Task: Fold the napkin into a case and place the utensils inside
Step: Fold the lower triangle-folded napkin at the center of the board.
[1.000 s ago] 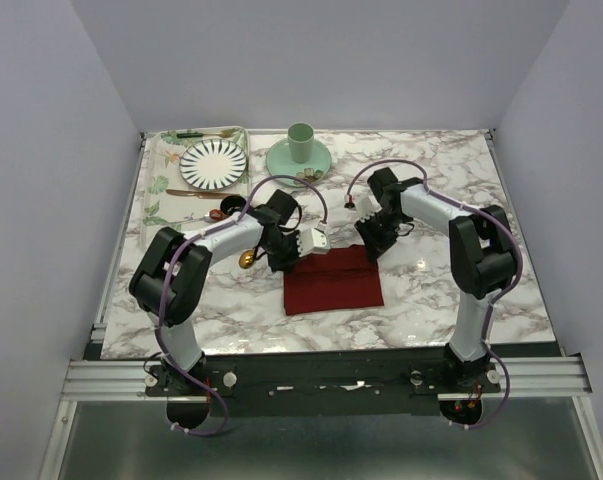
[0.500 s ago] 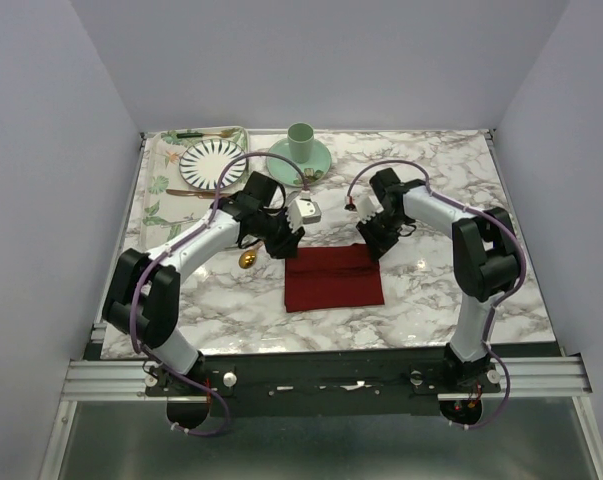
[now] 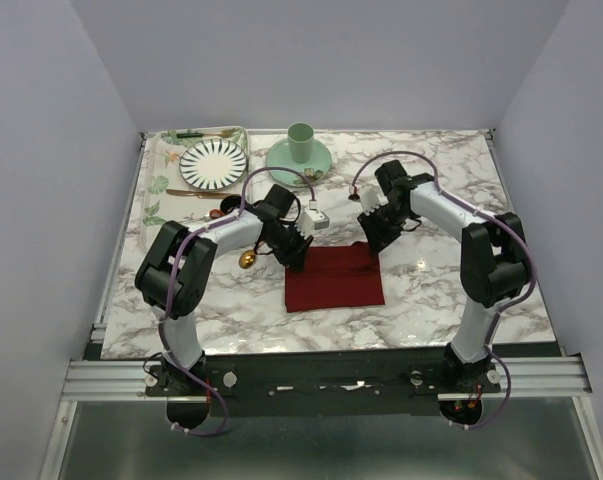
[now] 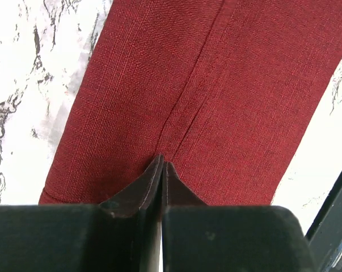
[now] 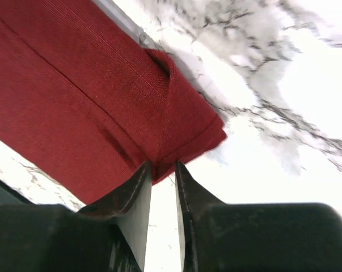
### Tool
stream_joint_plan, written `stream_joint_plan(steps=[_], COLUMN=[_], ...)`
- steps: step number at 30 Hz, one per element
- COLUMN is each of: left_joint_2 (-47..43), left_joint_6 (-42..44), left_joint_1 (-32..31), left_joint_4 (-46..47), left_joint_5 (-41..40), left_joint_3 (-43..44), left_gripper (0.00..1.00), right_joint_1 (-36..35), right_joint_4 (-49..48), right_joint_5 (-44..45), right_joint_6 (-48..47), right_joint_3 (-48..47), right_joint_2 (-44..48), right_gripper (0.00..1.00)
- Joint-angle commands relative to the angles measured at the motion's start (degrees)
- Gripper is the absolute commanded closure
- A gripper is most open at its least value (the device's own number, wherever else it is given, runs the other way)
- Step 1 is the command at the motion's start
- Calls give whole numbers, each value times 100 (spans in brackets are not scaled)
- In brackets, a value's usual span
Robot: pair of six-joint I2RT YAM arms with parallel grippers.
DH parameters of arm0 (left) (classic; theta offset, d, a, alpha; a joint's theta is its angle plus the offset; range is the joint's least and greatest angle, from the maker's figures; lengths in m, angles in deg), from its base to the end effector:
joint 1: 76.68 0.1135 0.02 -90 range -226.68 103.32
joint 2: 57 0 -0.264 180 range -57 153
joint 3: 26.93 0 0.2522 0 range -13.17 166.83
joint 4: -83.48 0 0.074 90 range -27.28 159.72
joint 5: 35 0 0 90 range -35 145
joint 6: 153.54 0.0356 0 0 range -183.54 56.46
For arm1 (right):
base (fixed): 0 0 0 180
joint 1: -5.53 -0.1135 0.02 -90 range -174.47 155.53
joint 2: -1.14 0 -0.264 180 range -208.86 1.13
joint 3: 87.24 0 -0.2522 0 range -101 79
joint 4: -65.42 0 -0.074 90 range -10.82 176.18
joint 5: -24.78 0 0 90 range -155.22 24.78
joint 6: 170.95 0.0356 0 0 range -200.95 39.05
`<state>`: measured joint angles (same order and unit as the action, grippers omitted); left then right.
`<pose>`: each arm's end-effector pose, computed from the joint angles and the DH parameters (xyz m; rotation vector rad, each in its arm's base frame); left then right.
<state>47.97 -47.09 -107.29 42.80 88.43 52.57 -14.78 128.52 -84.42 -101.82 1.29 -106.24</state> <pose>0.2980 -0.1991 0.1652 1.2234 2.3846 -0.8667 0.3353 0.1366 0.1907 -1.0675 2.7069 0.4907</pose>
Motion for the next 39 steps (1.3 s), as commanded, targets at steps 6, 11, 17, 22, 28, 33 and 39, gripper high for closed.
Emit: stream_joint_plan(steps=[6, 11, 17, 22, 28, 33, 39], left_joint_2=[76, 94, 103, 85, 59, 50, -652], left_joint_6=[-124, -133, -142, -238, -537, -739, -1544], left_joint_1=[-33, -33, -33, -41, -41, -33, 230], left_joint_4=[46, 11, 2, 20, 116, 160, 879], left_joint_5=[-197, -197, -205, -188, -161, -126, 821], left_joint_3=[-26, 10, -8, -26, -105, -96, -394], left_gripper=[90, 90, 90, 90, 90, 91, 68], right_joint_1=[230, 221, 221, 221, 221, 204, 151], right_joint_4=[216, 251, 347, 418, 278, 207, 366], right_joint_5=[-312, -400, -593, -427, -321, -172, -101], right_joint_6=[838, 1031, 1014, 803, 548, 487, 548], right_joint_3=[-411, -490, -447, -78, 221, 99, -174], right_joint_2=[147, -134, -267, -223, -451, -679, -891], right_gripper=[55, 53, 59, 80, 99, 99, 97])
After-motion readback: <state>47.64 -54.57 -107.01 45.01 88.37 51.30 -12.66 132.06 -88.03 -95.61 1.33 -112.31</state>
